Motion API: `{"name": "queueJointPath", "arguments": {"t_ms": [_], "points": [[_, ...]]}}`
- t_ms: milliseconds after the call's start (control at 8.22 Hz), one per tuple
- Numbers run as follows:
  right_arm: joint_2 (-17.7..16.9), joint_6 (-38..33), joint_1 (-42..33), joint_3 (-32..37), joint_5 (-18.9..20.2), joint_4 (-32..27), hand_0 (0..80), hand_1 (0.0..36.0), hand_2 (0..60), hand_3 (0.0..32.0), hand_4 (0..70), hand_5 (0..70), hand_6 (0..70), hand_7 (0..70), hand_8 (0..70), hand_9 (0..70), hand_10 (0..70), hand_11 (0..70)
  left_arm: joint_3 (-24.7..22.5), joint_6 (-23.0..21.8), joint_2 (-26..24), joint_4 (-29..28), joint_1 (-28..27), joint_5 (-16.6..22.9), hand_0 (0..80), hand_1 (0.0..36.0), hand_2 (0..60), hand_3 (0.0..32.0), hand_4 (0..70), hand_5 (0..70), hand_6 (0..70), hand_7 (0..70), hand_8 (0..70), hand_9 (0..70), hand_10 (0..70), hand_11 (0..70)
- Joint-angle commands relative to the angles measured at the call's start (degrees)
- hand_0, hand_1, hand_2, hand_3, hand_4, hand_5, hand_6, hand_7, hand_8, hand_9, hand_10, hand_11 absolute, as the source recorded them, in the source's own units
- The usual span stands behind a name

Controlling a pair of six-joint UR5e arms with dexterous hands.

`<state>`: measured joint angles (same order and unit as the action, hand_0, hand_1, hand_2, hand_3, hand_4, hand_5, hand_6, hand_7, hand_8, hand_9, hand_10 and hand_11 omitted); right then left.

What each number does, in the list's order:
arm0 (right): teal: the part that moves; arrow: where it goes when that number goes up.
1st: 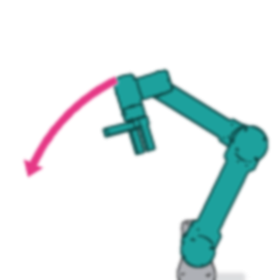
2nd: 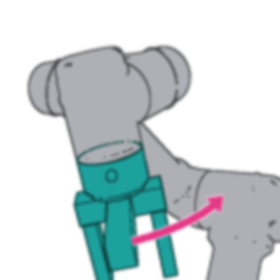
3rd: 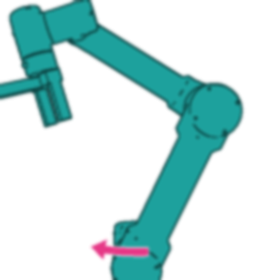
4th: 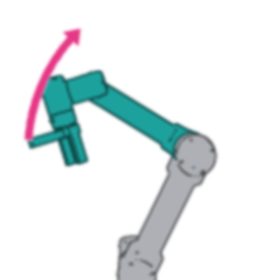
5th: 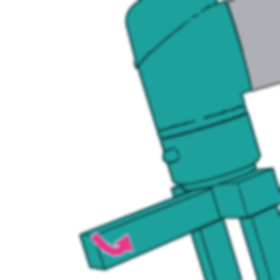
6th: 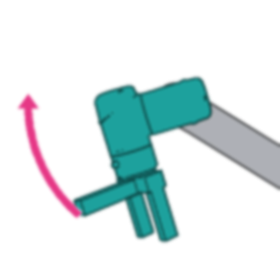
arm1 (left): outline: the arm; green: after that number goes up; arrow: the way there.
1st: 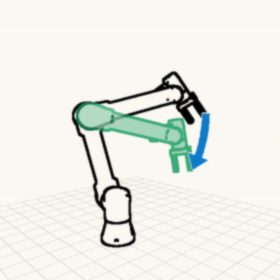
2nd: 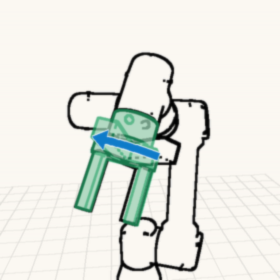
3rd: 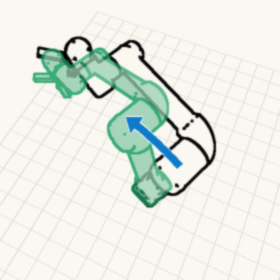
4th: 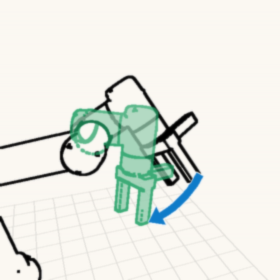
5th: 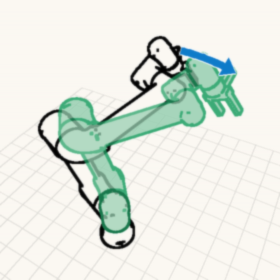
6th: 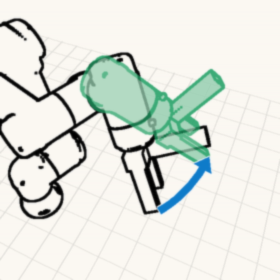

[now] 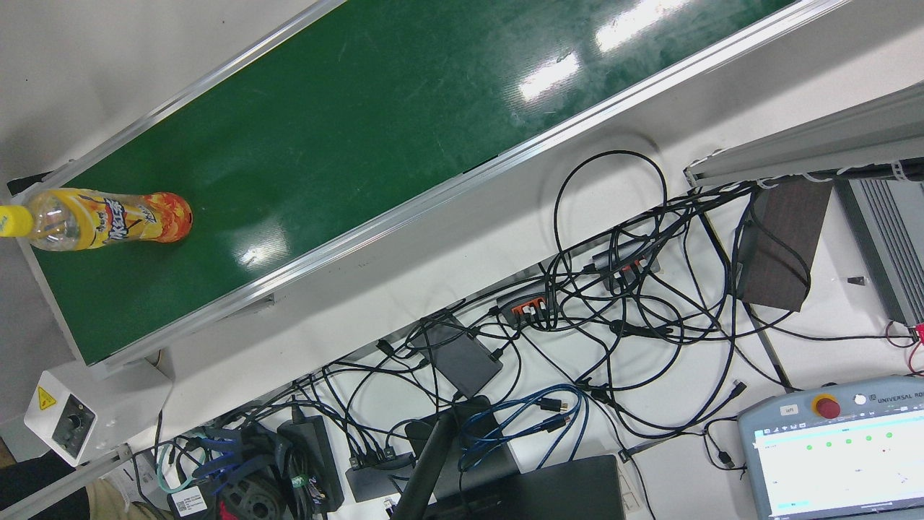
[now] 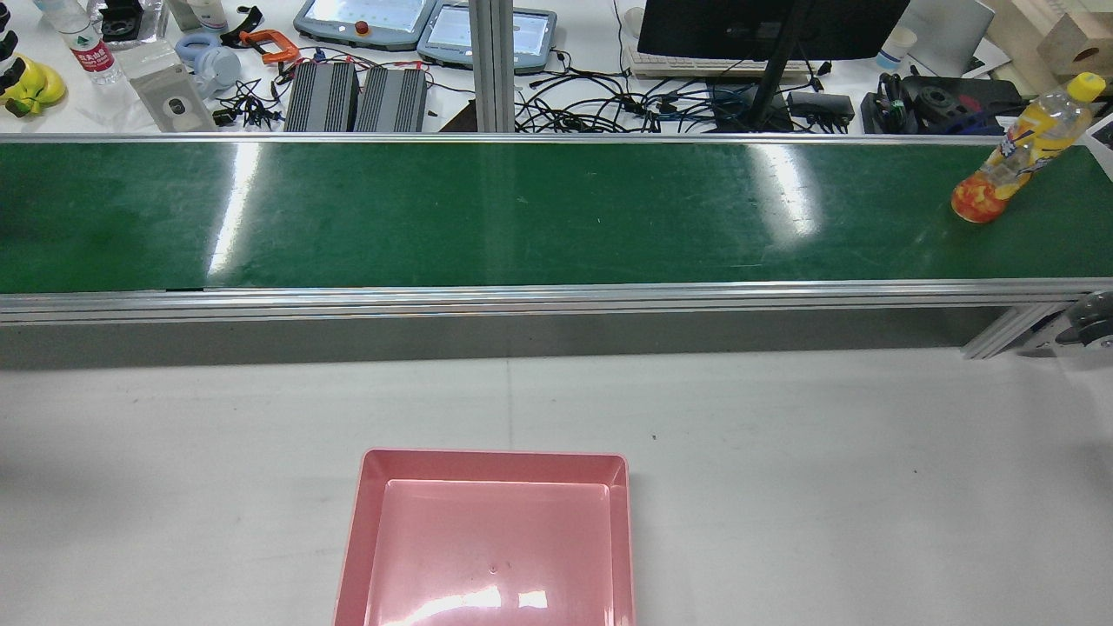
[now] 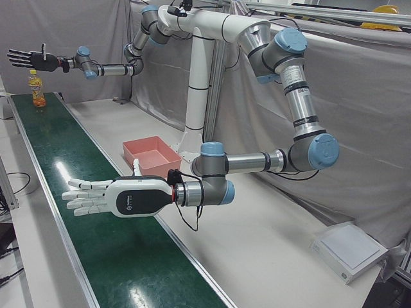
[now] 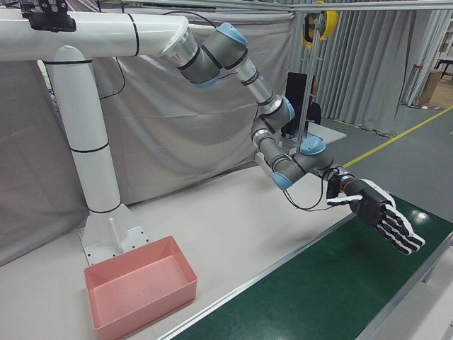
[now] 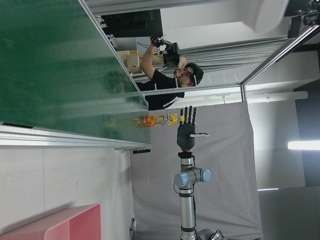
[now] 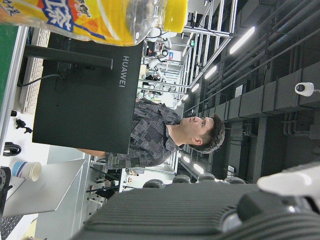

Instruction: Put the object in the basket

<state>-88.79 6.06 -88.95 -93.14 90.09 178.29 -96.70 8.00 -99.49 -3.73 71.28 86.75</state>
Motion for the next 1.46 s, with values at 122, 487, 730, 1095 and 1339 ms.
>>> {"name": "queueJointPath", "arguments": {"t_ms": [122,487,730,1095,1339], "points": [[0.0,0.0,0.0,0.1,0.0,0.0,0.0,0.0,0.0,0.0,0.0,0.0,0.0,0.0,0.0,0.0,0.0,0.0,0.0,0.0,0.0,0.0,0.0,0.0,69.8,12.8,0.0,0.0,1.2,17.7,0.0,0.9,0.0,0.0,0.0,0.0],[0.0,0.0,0.0,0.1,0.0,-0.1,0.0,0.0,0.0,0.0,0.0,0.0,0.0,0.0,0.0,0.0,0.0,0.0,-0.1,0.0,0.0,0.0,0.0,0.0,69.8,12.9,0.0,0.0,1.0,18.1,0.0,0.9,0.0,0.0,0.0,0.0],[0.0,0.0,0.0,0.1,0.0,-0.1,0.0,0.0,0.0,0.0,0.0,0.0,0.0,0.0,0.0,0.0,0.0,0.0,0.0,0.0,0.0,0.0,-0.1,0.0,69.8,12.8,0.0,0.0,0.9,18.1,0.0,0.8,0.0,0.0,0.0,0.0],[0.0,0.0,0.0,0.1,0.0,-0.1,0.0,0.0,0.0,0.0,0.0,0.0,0.0,0.0,0.0,0.0,0.0,0.0,0.0,0.0,0.0,0.0,-0.1,0.0,70.0,12.9,0.0,0.0,1.1,18.9,0.0,0.9,0.0,0.0,0.0,0.0],[0.0,0.0,0.0,0.1,0.0,-0.1,0.0,0.0,0.0,0.0,0.0,0.0,0.0,0.0,0.0,0.0,0.0,0.0,0.0,0.0,0.0,0.0,-0.1,0.0,70.2,13.0,0.0,0.0,0.9,18.9,0.0,0.9,0.0,0.0,0.0,0.0]]}}
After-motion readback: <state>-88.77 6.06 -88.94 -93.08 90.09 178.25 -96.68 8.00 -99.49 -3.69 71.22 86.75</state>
